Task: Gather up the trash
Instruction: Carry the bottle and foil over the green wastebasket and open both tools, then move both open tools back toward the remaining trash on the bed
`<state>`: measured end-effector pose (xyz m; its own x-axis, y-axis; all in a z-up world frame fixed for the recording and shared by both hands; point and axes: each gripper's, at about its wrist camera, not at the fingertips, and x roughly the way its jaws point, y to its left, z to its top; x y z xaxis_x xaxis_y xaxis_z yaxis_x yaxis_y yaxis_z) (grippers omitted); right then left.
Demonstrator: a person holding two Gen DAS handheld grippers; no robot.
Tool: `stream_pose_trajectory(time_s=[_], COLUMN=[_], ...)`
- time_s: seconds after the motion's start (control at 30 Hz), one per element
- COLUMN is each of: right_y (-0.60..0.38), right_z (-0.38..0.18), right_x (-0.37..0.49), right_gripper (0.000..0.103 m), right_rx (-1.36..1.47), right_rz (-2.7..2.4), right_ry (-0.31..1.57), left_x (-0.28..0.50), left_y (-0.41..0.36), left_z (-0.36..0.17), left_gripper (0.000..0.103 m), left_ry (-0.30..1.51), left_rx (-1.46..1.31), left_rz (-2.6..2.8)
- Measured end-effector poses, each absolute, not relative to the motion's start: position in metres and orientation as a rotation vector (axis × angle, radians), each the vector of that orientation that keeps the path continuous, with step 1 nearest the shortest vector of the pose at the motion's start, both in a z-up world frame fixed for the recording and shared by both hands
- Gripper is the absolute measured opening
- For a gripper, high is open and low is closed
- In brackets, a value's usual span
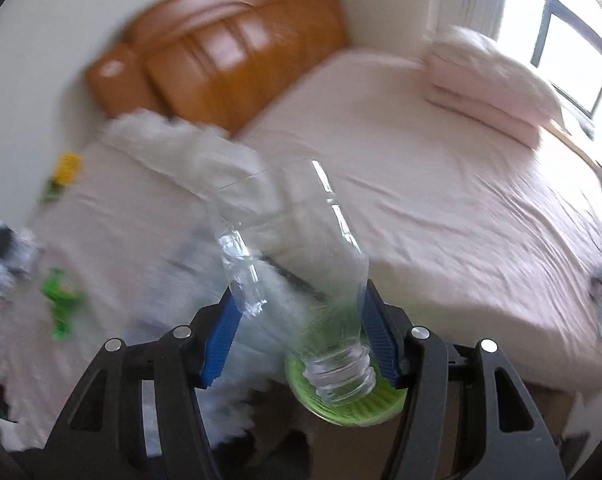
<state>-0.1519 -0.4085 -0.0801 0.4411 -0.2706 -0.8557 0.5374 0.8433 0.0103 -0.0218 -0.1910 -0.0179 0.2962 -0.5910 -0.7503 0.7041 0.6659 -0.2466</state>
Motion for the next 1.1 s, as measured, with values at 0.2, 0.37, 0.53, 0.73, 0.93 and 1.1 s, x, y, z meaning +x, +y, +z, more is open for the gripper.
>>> stream_pose_trajectory(time_s=[0.2,0.37,0.53,0.73,0.93,1.1], right_y=[-0.464,-0.485,-0.506,-0.54,-0.565,-0.571], right_z=[-0.146,-0.184,-0.179,-0.143,-0.115,-0.106], right_x=[-0.194,-0.202,-0.223,-0.276,-0.325,-0.339], right_gripper=[0.06,0.078,0.092,0.1,0.1,0.1], right_rx=[0.404,0.462,0.532,0.592,0.695,0.688], right_rz=[-0.635,-0.629,-0.653,-0.788,-0.875,-0.913], right_ry=[1.086,1.142,1.098,0.996,0.898,0.878], left_x=[-0.069,-0.097,-0.12,-0.129,-0.141,-0.14], left_y=[-0.277,-0.32,-0.353,-0.382,-0.419,-0.434], left_z=[-0.037,-0.049,-0.062,-0.08,-0.117,-0.157], left_gripper=[0.035,0.035,0.035,0.035,0.046,0.075], left_ry=[0.975,0.994,1.009,1.036,1.113,1.23], left_rx=[0.267,0.346,0.406,0.456,0.545,0.563], left_rz=[-1.042,-1.115,-1.147,-1.169,-1.201,-1.168])
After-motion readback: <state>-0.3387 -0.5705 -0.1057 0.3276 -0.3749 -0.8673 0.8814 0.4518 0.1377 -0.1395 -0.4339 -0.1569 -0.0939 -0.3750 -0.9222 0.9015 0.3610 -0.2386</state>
